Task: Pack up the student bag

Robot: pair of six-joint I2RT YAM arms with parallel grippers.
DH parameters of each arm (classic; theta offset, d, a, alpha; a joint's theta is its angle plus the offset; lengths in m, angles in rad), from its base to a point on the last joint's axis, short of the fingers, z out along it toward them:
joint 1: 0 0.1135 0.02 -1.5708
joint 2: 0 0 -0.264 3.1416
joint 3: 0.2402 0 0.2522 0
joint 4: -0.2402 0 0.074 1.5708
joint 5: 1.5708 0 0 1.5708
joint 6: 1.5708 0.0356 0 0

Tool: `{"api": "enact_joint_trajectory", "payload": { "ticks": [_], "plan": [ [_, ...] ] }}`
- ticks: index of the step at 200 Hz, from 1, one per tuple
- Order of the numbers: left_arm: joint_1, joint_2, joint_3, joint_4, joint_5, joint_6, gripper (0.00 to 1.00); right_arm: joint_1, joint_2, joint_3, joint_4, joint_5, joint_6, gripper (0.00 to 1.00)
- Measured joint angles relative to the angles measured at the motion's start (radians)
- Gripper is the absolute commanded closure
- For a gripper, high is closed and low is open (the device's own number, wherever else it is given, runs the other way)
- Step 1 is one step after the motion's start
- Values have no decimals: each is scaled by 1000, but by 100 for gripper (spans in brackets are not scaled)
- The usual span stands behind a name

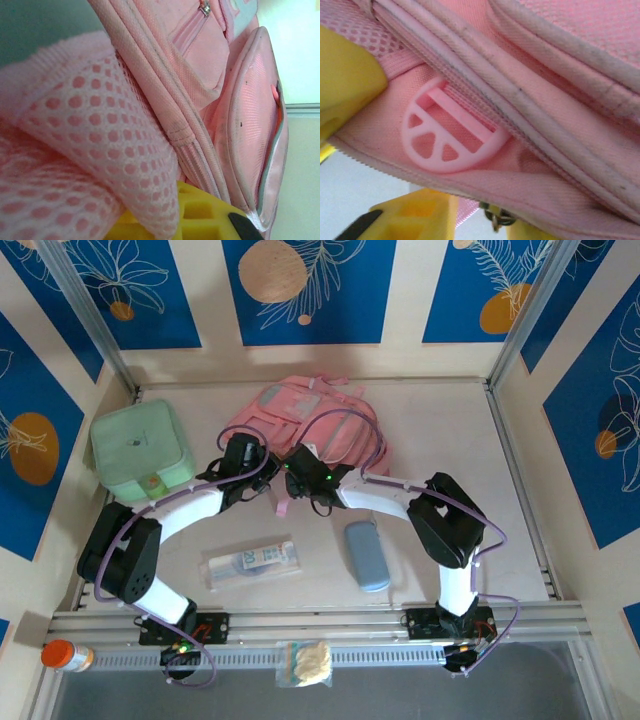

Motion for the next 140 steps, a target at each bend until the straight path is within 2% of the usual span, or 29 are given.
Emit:
{"api": "enact_joint_trajectory", "payload": {
  "ticks": [46, 85, 109, 140],
  "plan": [
    [0, 0, -2, 3, -4, 0, 100, -1, 0, 0, -6, 17, -31, 84],
    [-5, 0, -3, 4, -10, 0, 100, -1, 8, 32, -61, 41, -23, 100],
    [-6, 0, -1, 0, -16, 14, 100, 5, -1, 34, -84, 57, -5, 100],
    [28, 8, 17, -26, 21, 39, 100, 14, -105, -78, -98, 64, 30, 100]
  ]
}}
